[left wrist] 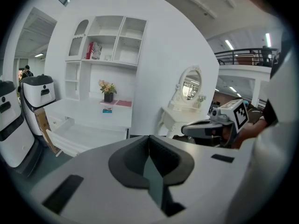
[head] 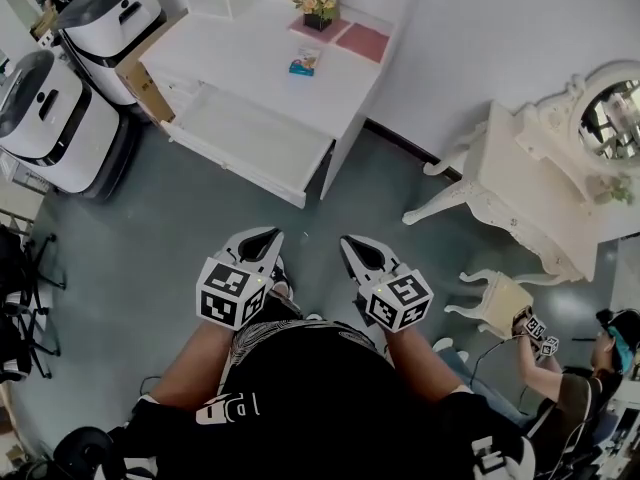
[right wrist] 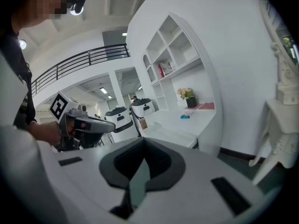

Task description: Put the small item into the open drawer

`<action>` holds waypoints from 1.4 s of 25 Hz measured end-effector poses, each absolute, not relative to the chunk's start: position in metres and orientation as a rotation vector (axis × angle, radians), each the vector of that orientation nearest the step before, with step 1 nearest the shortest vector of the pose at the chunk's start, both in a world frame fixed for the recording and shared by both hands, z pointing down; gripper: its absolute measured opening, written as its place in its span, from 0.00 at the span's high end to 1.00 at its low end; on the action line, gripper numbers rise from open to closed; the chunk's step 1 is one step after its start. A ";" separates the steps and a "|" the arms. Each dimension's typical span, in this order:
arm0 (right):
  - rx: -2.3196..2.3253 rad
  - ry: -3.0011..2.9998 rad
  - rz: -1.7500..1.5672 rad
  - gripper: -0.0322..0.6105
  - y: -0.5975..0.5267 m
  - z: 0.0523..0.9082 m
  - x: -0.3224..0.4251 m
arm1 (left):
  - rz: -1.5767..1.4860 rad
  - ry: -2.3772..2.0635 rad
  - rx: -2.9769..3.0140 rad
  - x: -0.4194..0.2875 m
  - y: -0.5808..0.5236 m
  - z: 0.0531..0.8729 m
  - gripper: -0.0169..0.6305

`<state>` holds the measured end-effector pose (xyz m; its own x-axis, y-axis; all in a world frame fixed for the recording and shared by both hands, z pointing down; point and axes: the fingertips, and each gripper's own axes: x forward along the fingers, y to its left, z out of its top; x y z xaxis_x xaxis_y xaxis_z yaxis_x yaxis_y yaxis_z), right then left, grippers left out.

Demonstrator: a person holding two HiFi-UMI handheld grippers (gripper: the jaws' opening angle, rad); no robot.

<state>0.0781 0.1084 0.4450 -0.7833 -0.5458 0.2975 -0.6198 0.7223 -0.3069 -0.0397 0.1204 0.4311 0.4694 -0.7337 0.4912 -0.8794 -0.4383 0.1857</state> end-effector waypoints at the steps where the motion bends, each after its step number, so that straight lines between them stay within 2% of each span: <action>1: 0.939 -2.733 0.589 0.94 0.100 0.445 0.074 | 0.476 -1.345 2.307 -0.044 0.112 0.432 0.95; 24: 1.068 -2.561 0.576 0.94 -0.073 0.448 -0.009 | 0.463 -1.270 2.389 -0.161 -0.077 0.427 0.95; 35: 1.180 -2.567 0.544 0.94 -0.116 0.436 -0.020 | 0.502 -1.238 2.416 -0.181 -0.122 0.430 0.95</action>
